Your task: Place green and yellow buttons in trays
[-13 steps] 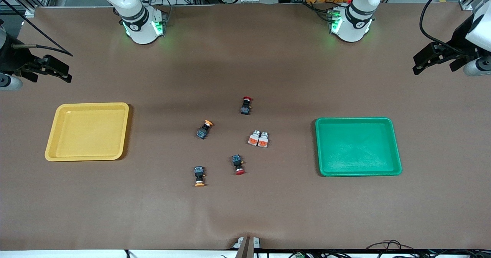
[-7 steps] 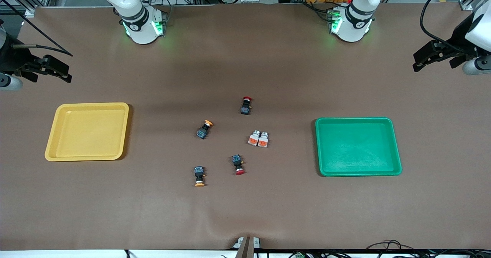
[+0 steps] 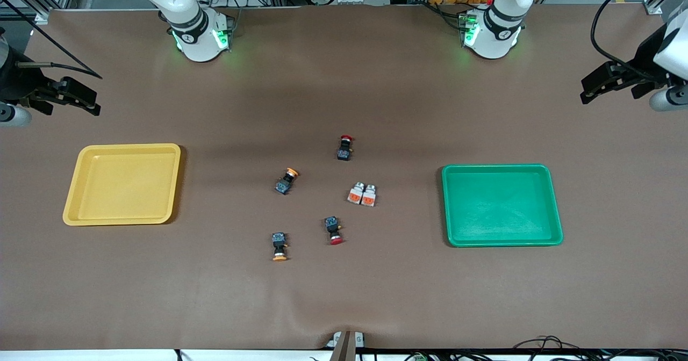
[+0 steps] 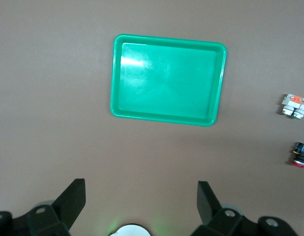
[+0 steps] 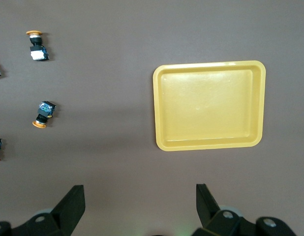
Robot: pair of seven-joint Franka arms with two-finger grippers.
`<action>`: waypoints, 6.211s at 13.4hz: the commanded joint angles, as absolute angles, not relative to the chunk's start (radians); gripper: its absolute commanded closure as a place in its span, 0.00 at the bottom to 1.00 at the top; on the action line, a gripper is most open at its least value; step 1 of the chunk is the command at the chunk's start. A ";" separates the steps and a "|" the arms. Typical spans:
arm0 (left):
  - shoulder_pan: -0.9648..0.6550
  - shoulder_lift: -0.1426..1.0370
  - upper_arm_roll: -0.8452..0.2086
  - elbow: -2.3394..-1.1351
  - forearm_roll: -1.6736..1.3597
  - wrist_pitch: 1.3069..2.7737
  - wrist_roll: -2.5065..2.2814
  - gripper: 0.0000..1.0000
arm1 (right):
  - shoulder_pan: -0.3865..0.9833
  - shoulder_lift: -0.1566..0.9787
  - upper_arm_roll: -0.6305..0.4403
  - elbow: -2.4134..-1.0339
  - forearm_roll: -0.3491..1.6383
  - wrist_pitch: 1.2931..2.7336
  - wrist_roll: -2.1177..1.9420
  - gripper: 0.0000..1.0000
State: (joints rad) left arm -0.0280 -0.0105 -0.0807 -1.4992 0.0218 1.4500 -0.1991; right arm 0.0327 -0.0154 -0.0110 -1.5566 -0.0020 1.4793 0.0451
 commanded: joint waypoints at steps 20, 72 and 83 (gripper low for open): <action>-0.175 0.373 -0.287 -1.606 0.020 1.860 -0.993 0.00 | 0.015 -0.020 -0.005 -1.551 0.015 1.471 0.055 0.00; -0.433 0.695 -0.178 -1.604 0.248 2.400 -1.933 1.00 | 0.308 0.439 0.003 -1.503 0.127 1.951 0.422 0.00; -0.250 0.621 -0.176 -1.641 0.614 1.884 -1.536 1.00 | 0.459 0.600 0.002 -1.638 0.126 2.141 0.686 0.00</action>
State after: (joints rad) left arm -0.2644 0.6249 -0.1740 -1.6358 0.5264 1.9282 -1.5570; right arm 0.4418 0.5819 0.0118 -1.6150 0.1173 2.1183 0.6700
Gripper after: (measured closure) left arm 0.643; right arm 0.000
